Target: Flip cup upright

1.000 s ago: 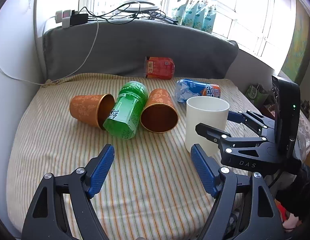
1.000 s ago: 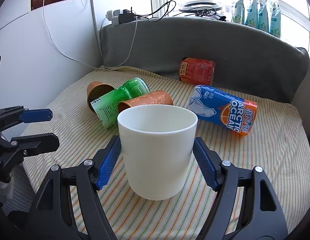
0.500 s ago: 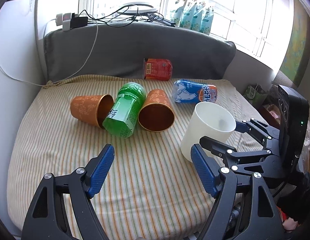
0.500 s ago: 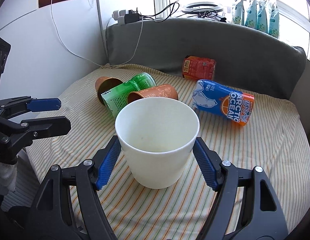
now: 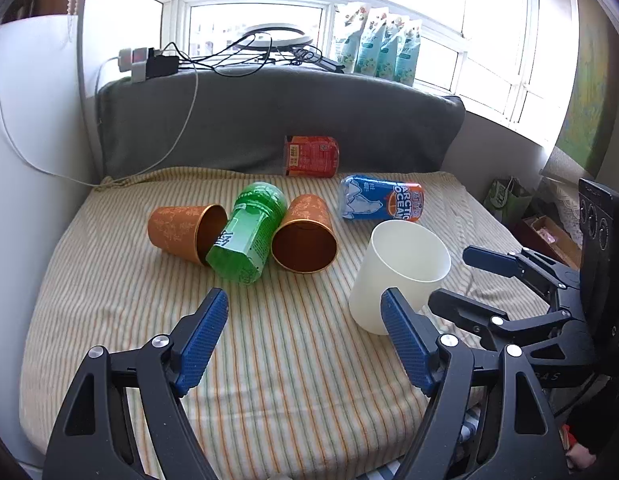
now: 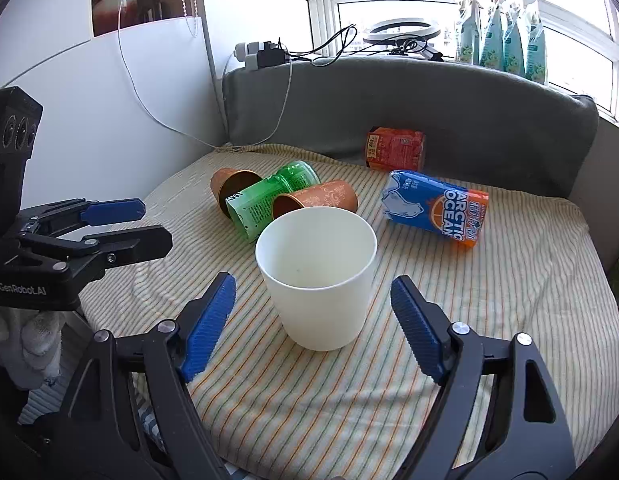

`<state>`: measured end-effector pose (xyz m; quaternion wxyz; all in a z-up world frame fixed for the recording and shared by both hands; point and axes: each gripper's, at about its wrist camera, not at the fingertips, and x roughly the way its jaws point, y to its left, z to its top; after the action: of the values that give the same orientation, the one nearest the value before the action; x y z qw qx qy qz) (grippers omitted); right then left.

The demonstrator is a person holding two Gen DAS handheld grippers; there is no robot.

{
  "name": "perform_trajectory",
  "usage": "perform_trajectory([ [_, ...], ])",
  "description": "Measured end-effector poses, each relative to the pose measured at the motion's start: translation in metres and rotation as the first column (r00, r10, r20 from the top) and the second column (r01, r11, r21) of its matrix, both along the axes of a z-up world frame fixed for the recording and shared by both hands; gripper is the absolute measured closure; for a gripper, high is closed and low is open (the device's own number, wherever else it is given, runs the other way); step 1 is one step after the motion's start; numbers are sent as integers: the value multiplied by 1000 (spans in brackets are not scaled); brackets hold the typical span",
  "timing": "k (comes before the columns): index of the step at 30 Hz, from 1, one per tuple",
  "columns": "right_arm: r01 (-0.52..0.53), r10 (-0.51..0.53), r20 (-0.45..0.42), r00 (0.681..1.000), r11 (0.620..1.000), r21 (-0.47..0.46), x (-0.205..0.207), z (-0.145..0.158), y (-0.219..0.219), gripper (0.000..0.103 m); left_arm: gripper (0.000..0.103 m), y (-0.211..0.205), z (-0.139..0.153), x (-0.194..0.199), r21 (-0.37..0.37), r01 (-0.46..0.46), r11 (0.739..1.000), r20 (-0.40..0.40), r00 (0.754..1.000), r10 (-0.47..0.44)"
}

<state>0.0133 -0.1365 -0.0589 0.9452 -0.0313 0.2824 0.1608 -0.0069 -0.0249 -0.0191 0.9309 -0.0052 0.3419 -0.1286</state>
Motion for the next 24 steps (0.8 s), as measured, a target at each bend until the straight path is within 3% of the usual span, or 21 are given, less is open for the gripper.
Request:
perform_trajectory([
  [5,45,-44,59,997,999,-15,-23,15,-9,12,24,-6,10,-9,15,-17,1000,73,997,15],
  [9,113,-110,117,987,993,-24,-38,27,-18,1,22,-11,18,-15,14,-32,999,134,991,30],
  [24,369,-374,192,907,927,61,-63,50,-67,0,18,-13,37,-28,-1,-102,995,259,961,99],
])
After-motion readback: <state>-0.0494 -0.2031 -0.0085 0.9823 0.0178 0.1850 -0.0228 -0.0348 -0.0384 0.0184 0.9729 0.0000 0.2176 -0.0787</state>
